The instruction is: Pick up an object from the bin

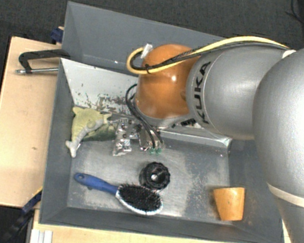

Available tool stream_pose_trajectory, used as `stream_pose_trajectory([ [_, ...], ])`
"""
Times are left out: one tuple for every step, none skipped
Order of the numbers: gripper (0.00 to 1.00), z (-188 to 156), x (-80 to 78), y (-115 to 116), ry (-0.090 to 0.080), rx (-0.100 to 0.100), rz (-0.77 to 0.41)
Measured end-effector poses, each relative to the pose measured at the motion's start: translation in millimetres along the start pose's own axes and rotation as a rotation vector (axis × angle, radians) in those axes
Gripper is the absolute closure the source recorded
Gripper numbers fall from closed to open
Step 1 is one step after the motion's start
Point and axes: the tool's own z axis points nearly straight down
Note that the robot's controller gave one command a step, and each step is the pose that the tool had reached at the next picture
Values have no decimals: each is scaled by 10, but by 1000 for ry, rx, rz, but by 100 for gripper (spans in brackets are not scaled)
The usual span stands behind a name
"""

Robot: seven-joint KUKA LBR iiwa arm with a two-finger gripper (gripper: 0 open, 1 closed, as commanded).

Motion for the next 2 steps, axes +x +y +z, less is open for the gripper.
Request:
stream_pose_trajectory([
  [0,3,10,-2,5,1,-1],
  [0,297,687,-626,-24,0,78],
])
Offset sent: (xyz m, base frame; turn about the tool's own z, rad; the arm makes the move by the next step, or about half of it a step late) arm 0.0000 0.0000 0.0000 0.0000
